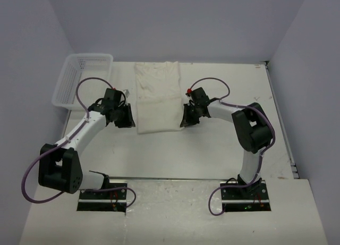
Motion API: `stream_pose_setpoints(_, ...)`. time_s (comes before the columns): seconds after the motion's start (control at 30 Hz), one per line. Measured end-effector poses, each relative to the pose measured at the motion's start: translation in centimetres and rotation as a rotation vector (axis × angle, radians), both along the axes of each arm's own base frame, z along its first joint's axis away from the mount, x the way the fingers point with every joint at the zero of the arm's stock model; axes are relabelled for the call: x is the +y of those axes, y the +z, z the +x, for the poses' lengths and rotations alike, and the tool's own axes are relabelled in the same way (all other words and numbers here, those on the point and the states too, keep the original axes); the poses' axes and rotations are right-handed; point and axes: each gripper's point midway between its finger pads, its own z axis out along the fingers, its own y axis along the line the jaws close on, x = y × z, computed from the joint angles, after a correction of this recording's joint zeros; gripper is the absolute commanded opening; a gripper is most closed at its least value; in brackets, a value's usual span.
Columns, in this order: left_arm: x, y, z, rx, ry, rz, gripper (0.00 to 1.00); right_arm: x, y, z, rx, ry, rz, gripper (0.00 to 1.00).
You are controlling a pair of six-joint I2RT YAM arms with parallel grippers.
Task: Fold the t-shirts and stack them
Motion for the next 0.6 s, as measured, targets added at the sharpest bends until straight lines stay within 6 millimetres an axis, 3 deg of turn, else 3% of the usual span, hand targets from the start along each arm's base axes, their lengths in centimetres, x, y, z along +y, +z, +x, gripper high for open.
stream_pose_setpoints(0.1,0.2,-2.4,-1.1,0.092,0.018,-0.013,0.20,0.2,0.0,-0.3,-0.004,0.005,0.003,0.00)
stream_pose_setpoints(0.3,-0.7,-6.7,-5.1,0.277,0.017,-0.088,0.31,0.2,0.0,-0.4,-0.009,0.007,0.006,0.00)
stream_pose_setpoints(0.4,-0.7,-7.1,-5.8,0.300,0.027,-0.101,0.45,0.2,0.0,-0.5,-0.013,0.008,0.008,0.00)
stream_pose_setpoints(0.6,-0.5,-6.9,-4.6,0.262,0.048,-0.119,0.48,0.1,0.0,-0.7,-0.014,0.009,0.010,0.00)
